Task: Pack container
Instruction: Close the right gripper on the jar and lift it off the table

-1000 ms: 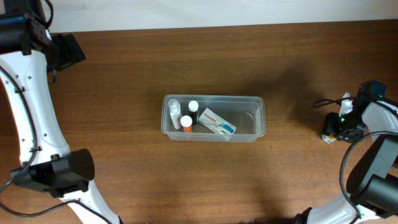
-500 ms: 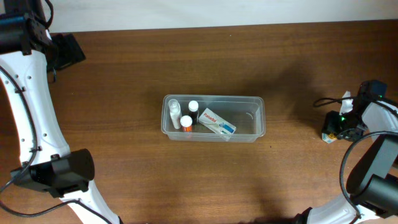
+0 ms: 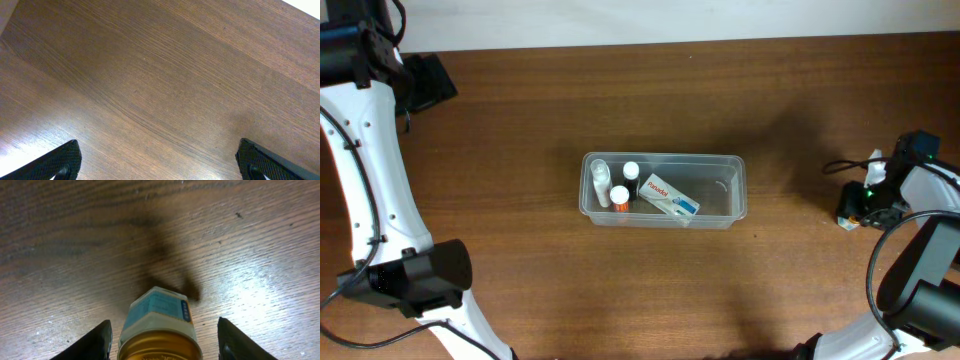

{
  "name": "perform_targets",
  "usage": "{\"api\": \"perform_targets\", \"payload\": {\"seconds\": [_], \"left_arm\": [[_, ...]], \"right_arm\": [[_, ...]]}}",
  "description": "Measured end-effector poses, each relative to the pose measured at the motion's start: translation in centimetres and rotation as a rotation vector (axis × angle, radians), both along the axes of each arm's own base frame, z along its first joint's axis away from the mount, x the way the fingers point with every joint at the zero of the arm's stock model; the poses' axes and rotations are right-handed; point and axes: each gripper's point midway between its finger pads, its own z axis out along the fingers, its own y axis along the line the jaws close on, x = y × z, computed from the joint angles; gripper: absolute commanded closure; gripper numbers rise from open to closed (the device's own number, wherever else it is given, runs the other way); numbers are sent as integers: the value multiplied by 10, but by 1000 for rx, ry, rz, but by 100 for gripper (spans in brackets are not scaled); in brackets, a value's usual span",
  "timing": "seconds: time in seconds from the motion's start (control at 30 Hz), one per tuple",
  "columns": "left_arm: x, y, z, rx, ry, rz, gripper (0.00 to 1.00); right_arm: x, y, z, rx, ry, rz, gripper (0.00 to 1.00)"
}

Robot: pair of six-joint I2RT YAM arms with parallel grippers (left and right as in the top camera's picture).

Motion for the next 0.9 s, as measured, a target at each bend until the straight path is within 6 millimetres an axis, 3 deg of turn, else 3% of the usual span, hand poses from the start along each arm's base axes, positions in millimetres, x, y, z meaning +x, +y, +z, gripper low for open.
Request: {"api": "perform_targets", "payload": {"seconds": [0.07,0.4,0.77,0.9], "left_arm": [[0,0,0,0,0,0,1],[0,0,0,0,0,0,1],[0,0,0,0,-1,0,1],[0,0,0,0,0,0,1]], "right_arm": [[0,0,0,1,1,0,41],[-1,1,0,6,4,-1,64],[-13,8,1,36,55,1,67],[-12,10,20,56,92,8,68]]}}
